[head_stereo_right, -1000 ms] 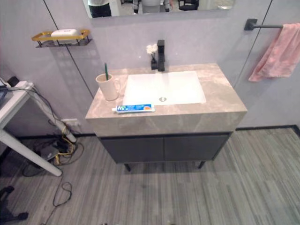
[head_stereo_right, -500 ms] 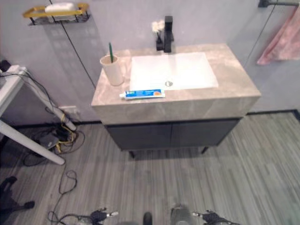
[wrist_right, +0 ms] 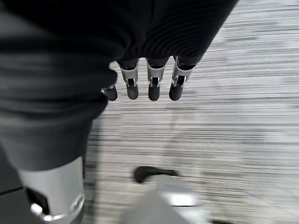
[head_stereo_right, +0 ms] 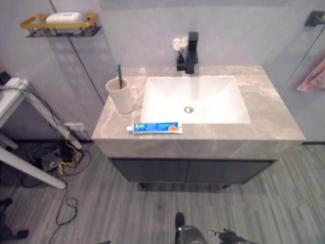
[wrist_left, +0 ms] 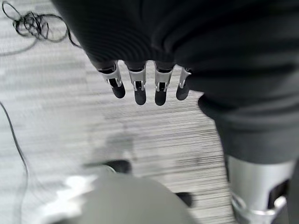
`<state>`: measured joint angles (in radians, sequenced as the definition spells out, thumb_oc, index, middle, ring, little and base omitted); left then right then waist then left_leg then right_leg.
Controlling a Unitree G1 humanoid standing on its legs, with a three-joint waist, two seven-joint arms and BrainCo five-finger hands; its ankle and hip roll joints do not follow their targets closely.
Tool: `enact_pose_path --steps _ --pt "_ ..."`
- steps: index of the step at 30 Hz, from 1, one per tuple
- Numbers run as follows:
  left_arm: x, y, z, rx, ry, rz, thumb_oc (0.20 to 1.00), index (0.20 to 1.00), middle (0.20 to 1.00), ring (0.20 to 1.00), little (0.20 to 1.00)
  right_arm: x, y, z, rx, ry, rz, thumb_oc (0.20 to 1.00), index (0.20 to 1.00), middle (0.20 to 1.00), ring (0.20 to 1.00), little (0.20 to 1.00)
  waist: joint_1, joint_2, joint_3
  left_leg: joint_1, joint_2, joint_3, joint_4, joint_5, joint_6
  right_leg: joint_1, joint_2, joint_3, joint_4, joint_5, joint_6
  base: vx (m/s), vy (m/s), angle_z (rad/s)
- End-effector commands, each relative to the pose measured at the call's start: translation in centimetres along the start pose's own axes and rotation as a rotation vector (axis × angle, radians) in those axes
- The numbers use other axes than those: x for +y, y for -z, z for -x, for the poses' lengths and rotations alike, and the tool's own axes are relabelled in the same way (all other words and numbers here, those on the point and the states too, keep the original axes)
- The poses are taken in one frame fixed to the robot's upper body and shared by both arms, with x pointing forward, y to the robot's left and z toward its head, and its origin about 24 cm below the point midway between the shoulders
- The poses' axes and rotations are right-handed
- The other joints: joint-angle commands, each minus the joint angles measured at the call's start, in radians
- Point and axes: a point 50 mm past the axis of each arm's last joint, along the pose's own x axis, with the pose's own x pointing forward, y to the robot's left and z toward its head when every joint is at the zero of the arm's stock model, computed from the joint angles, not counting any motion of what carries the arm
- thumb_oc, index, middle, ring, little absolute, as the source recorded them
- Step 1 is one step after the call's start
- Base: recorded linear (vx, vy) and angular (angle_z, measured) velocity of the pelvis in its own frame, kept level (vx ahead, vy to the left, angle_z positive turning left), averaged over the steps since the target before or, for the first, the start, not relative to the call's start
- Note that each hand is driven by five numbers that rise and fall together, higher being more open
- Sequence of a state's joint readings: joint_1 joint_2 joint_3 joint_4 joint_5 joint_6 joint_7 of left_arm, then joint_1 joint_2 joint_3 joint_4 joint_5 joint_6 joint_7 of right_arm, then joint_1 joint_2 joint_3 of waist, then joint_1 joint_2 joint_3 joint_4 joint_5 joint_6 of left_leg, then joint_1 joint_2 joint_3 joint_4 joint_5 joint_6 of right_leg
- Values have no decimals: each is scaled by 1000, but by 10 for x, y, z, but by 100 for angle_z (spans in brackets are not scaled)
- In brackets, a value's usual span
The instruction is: Put brush and paste in cup on sink, flatten towel.
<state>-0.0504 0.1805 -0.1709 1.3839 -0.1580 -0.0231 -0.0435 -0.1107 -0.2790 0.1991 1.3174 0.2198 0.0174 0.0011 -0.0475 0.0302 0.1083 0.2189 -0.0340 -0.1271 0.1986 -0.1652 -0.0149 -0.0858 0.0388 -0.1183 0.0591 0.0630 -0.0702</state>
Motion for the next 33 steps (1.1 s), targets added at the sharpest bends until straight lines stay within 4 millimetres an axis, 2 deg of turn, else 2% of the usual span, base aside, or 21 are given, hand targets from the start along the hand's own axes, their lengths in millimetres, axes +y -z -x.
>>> enact_pose_path --steps 1,2,4,5,6,8,9,11,12,13,15,18,23,27,31,33 --pt "10 -32 0 -101 -34 -8 1000 1000 1000 1000 1000 -7 -8 0 -30 24 44 1000 1000 1000 1000 1000 -8 -29 14 -102 34 -29 73 -14 -41 2 -29 72 53 -141 126 103 -164 -1" --pt "10 -32 0 -101 -33 -8 1000 1000 1000 1000 1000 -7 -8 0 -30 24 44 1000 1000 1000 1000 1000 -9 -28 14 -104 35 -30 78 -16 -41 2 -29 71 53 -141 126 71 -136 1" --pt "8 -39 -1 -119 -29 -19 1000 1000 1000 1000 1000 -8 -9 0 -36 30 39 1000 1000 1000 1000 1000 -5 -33 29 -162 27 -47 195 11 -45 36 -25 81 36 -153 107 67 -134 2" --pt "6 -39 -1 -118 -30 -25 1000 1000 1000 1000 1000 -10 -9 0 -34 35 37 1000 1000 1000 1000 1000 -6 -32 31 -167 32 -50 199 31 -52 53 -19 83 26 -162 100 124 -156 6" --pt "3 -42 -1 -126 -25 -29 1000 1000 1000 1000 1000 -13 -5 0 -20 50 24 1000 1000 1000 1000 1000 -8 -29 33 -191 42 -38 171 38 -56 69 -25 79 17 -177 95 125 -104 8" --pt "0 -47 -1 -141 -18 -54 1000 1000 1000 1000 1000 -17 -2 1 -9 62 19 1000 1000 1000 1000 1000 -9 -38 33 -244 37 -21 101 11 -51 83 -44 75 3 -187 103 102 -33 10" --pt "0 -49 -1 -146 -18 -69 1000 1000 1000 1000 1000 -18 -1 1 -7 66 16 1000 1000 1000 1000 1000 -7 -39 35 -266 35 -16 63 20 -51 88 -44 75 -3 -187 104 69 -13 9" --pt "3 -51 -1 -147 -31 -82 1000 1000 1000 1000 1000 -20 1 1 3 79 11 1000 1000 1000 1000 1000 -1 -35 41 -300 31 -25 -3 71 -62 106 -36 84 -21 -187 107 37 -7 -4" --pt "3 -51 -1 -147 -31 -82 1000 1000 1000 1000 1000 -20 1 1 3 79 11 1000 1000 1000 1000 1000 -1 -36 42 -297 31 -24 -5 72 -62 108 -36 84 -22 -187 107 40 0 -12" --pt "5 -52 -1 -149 -37 -81 1000 1000 1000 1000 1000 -22 3 1 12 89 3 1000 1000 1000 1000 1000 0 -35 46 -317 31 -23 -18 96 -69 120 -36 85 -32 -185 109 52 18 -22" --pt "6 -44 -1 -123 -45 -92 1000 1000 1000 1000 1000 -23 14 2 46 96 4 1000 1000 1000 1000 1000 -3 -19 38 -283 54 6 -84 108 -74 147 -36 83 -58 -178 116 145 100 -22" --pt "6 -37 -1 -99 -47 -90 1000 1000 1000 1000 1000 -22 23 3 73 93 13 1000 1000 1000 1000 1000 -5 -4 25 -236 63 19 -143 112 -71 156 -43 88 -75 -164 121 118 144 -20" --pt "8 -30 -1 -81 -54 -87 1000 1000 1000 1000 1000 -14 31 4 95 73 16 1000 1000 1000 1000 1000 -7 -4 5 -183 58 40 -195 101 -54 162 -60 101 -94 -144 141 55 138 -7" --pt "10 -28 -1 -80 -58 -75 1000 1000 1000 1000 1000 -9 34 4 104 52 20 1000 1000 1000 1000 1000 -1 -13 -5 -164 33 44 -201 75 -27 156 -81 114 -86 -136 163 8 199 -20" --pt "16 -28 0 -87 -75 -26 1000 1000 1000 1000 1000 -6 21 2 61 44 18 1000 1000 1000 1000 1000 14 -17 6 -174 12 62 -208 66 7 71 -105 118 14 -130 208 -82 160 -26" --pt "18 -27 0 -84 -86 -17 1000 1000 1000 1000 1000 -6 19 2 56 44 14 1000 1000 1000 1000 1000 17 -16 6 -179 9 67 -210 68 13 51 -109 120 46 -136 218 -97 74 -42"
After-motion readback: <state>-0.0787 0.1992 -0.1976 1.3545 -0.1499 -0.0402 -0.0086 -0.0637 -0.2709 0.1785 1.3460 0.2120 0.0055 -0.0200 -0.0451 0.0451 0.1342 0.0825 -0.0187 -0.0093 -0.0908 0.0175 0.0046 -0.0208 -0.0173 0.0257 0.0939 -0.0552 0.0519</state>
